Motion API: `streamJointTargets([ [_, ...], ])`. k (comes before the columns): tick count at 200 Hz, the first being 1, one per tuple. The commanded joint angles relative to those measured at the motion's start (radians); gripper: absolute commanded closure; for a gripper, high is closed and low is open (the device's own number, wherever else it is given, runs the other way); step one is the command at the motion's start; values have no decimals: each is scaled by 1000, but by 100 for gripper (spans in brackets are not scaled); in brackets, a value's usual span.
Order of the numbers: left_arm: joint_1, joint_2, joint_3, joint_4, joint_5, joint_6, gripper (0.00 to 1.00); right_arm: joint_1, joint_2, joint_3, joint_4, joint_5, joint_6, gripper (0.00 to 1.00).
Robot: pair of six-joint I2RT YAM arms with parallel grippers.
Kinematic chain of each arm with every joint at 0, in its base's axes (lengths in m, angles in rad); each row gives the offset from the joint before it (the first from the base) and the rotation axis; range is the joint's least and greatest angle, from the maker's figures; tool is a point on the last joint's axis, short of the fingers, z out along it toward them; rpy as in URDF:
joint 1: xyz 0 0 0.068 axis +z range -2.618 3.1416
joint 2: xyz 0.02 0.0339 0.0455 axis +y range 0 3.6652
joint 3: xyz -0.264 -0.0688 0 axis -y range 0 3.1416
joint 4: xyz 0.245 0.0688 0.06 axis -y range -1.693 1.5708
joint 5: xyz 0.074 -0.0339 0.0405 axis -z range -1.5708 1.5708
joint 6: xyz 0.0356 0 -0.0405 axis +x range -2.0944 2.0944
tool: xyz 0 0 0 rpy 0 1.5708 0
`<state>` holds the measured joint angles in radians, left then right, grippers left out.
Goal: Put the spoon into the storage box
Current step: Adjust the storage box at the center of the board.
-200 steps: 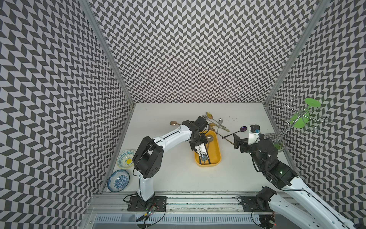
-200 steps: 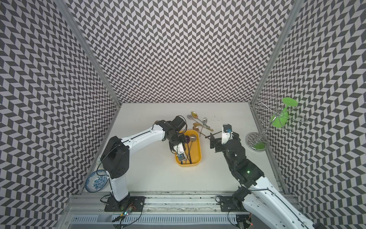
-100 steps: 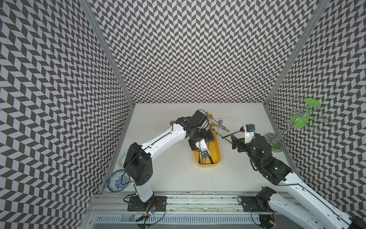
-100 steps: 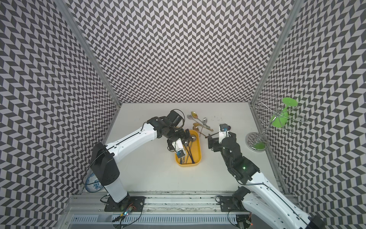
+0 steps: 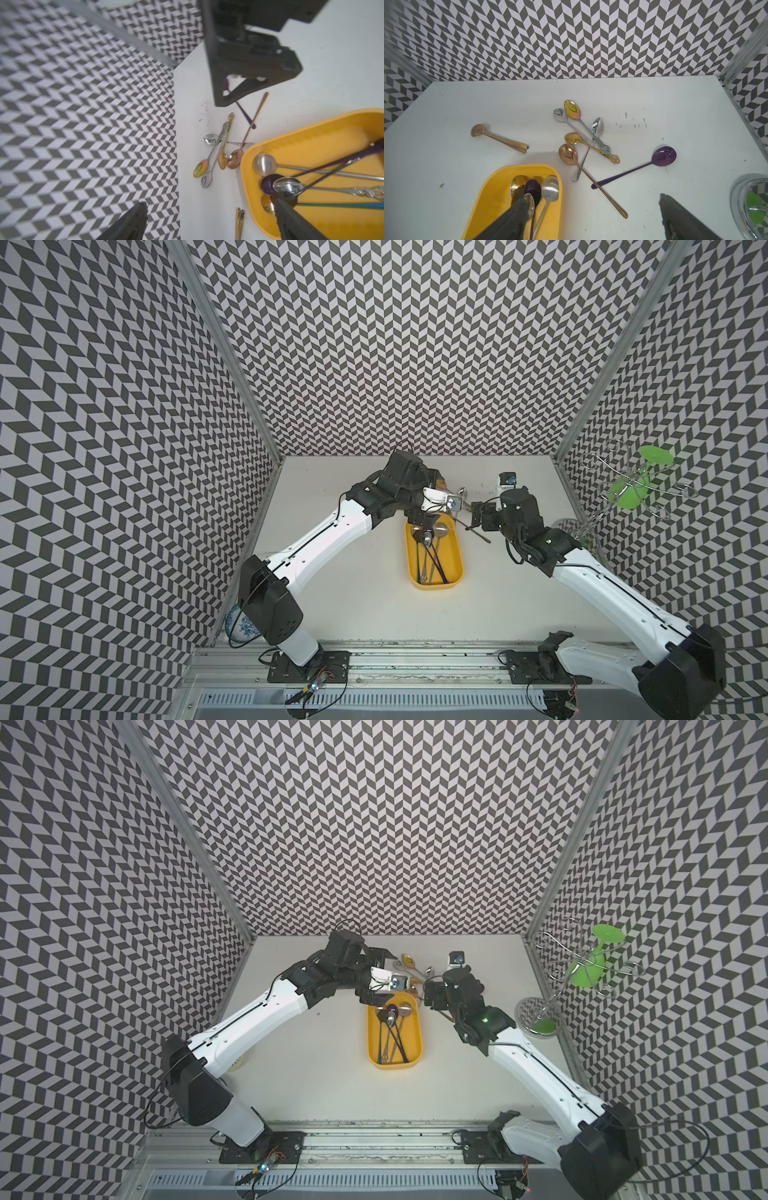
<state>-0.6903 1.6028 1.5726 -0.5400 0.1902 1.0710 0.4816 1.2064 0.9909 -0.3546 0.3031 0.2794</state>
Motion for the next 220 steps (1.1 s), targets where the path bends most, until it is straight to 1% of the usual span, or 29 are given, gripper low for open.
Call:
streamJointTargets([
  [1,47,-55,-17,133,-76,-316,0,-29,84,53,-4,-116,41,0],
  [14,86,-78,-24,150,-66,-422,0,-35,142,82,-19,-138,30,0],
  [40,158,-118,-58,169,-34,-627,0,-39,238,118,-28,-136,4,0],
  [58,226,-140,-99,170,42,-740,0,-40,300,125,-12,-110,-5,0],
  [73,292,-161,-145,185,86,-828,0,-43,360,136,-7,-124,-17,0],
  [80,322,-170,-163,188,115,-848,0,-44,387,145,-14,-129,-24,0],
  [94,374,-194,-214,212,132,-900,0,-44,437,159,-21,-131,-37,0],
  [110,437,-235,-311,271,195,-959,0,-44,474,161,-10,-144,-62,1],
  [133,519,-287,-437,335,234,-1012,0,-45,511,160,-1,-147,-102,2],
  [157,603,-327,-494,363,241,-1036,1,-45,547,160,10,-170,-123,3],
  [169,638,-339,-517,381,247,-1048,0,-44,577,181,-7,-189,-136,7],
  [189,702,-336,-520,394,268,-1090,0,-45,612,205,-20,-158,-147,8],
  [209,731,-336,-533,411,285,-1117,0,-48,639,233,-32,-120,-153,8],
  [220,741,-343,-552,427,301,-1122,0,-55,641,257,-53,-136,-153,12],
])
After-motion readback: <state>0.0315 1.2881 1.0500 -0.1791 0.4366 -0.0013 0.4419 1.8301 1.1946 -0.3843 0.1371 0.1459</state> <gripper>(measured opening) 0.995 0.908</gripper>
